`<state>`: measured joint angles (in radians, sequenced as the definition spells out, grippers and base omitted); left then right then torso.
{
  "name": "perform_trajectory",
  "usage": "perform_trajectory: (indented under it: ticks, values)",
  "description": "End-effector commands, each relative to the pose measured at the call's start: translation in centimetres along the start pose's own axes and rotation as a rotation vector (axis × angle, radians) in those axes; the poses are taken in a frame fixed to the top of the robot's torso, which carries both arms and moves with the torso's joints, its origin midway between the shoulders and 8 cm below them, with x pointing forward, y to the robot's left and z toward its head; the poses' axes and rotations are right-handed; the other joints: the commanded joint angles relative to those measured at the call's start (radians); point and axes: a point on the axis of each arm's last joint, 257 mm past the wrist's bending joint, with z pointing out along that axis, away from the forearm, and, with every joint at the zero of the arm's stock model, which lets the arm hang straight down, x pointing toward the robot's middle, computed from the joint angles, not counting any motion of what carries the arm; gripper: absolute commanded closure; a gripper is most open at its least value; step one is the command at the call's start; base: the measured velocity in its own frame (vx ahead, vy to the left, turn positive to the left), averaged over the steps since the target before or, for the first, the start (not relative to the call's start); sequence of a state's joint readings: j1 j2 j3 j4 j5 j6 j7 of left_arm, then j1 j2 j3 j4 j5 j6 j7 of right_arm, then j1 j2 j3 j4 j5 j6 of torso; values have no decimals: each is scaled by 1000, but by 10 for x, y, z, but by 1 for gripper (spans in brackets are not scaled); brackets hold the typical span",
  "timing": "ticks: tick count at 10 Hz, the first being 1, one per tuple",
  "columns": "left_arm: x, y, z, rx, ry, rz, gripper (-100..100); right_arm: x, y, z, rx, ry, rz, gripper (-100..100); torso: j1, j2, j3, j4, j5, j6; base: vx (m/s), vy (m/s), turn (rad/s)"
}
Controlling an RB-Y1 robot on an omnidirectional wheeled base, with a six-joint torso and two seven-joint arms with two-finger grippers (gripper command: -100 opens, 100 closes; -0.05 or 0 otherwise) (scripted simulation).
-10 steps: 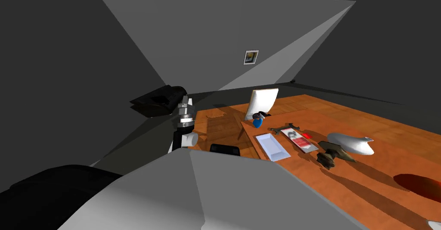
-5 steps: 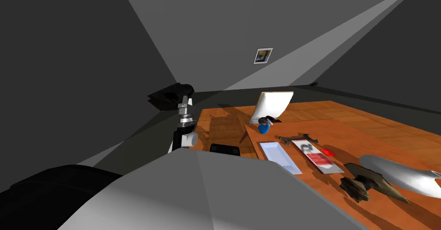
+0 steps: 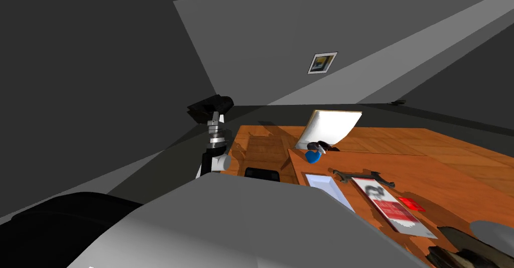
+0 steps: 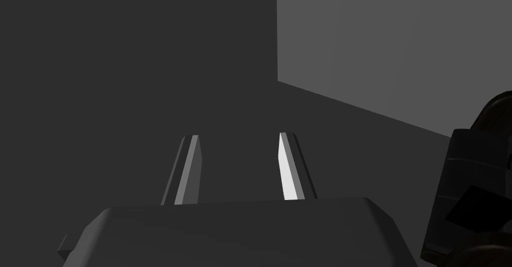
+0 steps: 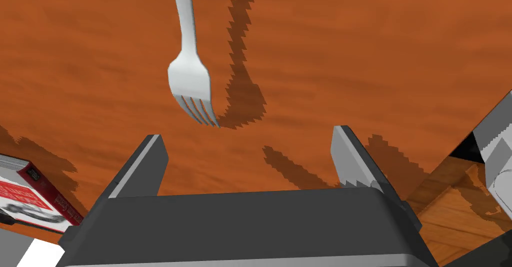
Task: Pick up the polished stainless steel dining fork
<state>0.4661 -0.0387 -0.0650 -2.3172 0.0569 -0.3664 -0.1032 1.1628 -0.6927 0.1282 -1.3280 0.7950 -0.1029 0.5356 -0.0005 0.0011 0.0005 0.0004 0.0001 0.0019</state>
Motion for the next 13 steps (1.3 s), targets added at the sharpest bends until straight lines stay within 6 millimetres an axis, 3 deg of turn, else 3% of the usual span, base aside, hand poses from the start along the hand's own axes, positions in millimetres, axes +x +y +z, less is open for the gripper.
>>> perform_trajectory:
  ticks: [1, 3, 4, 5, 6, 9, 10, 11, 13]
  values:
    - [0, 0, 0, 0, 0, 0, 0, 13, 1, 1, 1, 21, -19, -100, 0, 0, 0, 0, 0, 0, 1, -41, 48]
    - [0, 0, 0, 0, 0, 0, 0, 50, 1, -10, -5, 96, -99, -100, 2, 0, 0, 0, 1, 0, 4, -43, 225]
    - [0, 0, 0, 0, 0, 0, 0, 43, 1, -8, -4, 76, -76, -100, 1, 0, 0, 0, 0, 0, 2, -32, 38]
    - [0, 0, 0, 0, 0, 0, 0, 44, 0, -9, -4, 79, -82, 0, 3, 0, 0, 0, 0, 1, 0, -6, -5]
    - [0, 0, 0, 0, 0, 0, 0, 43, 6, 1, -5, 82, -72, -100, 4, 0, 0, 0, 1, 1, -24, -23, 70]
    - [0, 0, 0, 0, 0, 0, 0, 40, 14, 15, -7, 85, -60, -100, 3, 2, 1, 1, 0, 1, -33, -33, 54]
    - [0, 0, 0, 0, 0, 0, 0, 41, 12, 12, -6, 84, -62, -100, 3, 2, 1, 1, 0, 1, -11, -13, 12]
    - [0, 0, 0, 0, 0, 0, 0, 41, 12, 13, -6, 85, -62, 100, 4, 1, 1, 0, 1, 1, 0, 0, 0]
    - [0, 0, 0, 0, 0, 0, 0, 41, 13, 12, -7, 84, -59, 100, 5, 1, 0, 0, 1, 0, 0, 0, 0]
